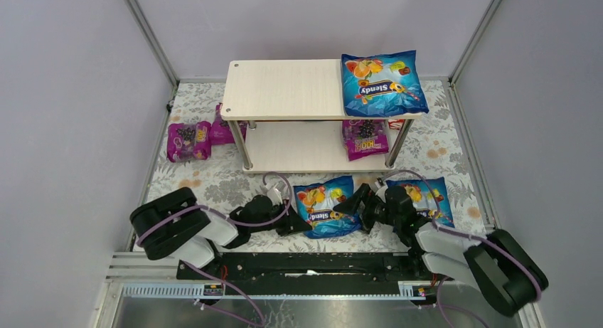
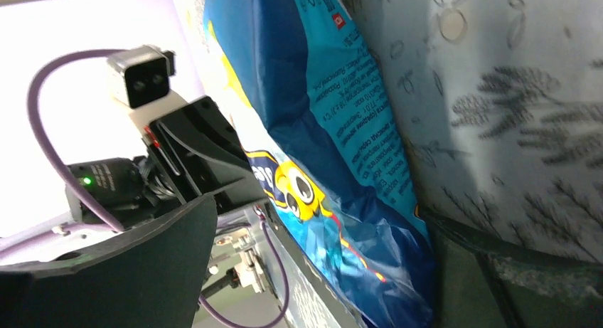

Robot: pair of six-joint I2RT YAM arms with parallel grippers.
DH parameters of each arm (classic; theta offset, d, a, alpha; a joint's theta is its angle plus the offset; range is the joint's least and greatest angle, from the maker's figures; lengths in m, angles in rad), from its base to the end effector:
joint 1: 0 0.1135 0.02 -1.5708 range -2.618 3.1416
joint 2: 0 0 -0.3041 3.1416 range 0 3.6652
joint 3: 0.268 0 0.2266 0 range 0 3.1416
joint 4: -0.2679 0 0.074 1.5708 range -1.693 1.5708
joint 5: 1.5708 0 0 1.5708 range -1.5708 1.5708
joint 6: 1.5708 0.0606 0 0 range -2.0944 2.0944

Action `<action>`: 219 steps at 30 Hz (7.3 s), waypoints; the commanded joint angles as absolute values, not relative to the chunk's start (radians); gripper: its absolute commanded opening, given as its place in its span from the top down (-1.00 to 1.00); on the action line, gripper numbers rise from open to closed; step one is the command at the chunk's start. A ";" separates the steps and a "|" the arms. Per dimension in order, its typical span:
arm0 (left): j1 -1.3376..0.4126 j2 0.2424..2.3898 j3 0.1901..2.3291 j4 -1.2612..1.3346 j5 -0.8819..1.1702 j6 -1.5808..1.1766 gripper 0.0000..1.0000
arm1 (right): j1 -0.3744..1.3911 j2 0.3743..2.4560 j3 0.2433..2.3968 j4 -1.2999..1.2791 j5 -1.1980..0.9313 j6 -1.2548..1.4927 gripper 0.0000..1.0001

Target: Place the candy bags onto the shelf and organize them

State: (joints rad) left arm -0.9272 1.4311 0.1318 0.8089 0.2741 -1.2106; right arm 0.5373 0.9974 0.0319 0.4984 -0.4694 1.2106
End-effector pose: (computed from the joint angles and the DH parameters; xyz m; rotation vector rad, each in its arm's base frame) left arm 0.1134 -0.1785 0.1579 -0.1454 2.4552 -1.4514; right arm 0.1089 0.0968 0.1658 0.4490 2.3285 1.4678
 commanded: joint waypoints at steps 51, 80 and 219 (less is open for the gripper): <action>-0.907 0.741 0.830 -0.283 -0.348 -0.407 -0.77 | 0.756 0.470 0.470 -0.202 -0.370 0.639 1.00; -0.908 0.413 0.813 -0.063 -0.728 -0.091 -0.86 | 0.756 1.119 1.731 -0.206 -0.174 0.637 1.00; -0.788 0.548 0.801 -0.083 -0.505 -0.207 -0.95 | 0.507 0.445 0.729 -0.778 0.349 0.891 -1.00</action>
State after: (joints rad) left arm -0.7956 0.5461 0.7898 -0.1116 -0.5251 -0.1875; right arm 0.5083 0.4305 0.8906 -0.8406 0.2798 0.7048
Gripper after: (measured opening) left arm 0.975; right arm 0.995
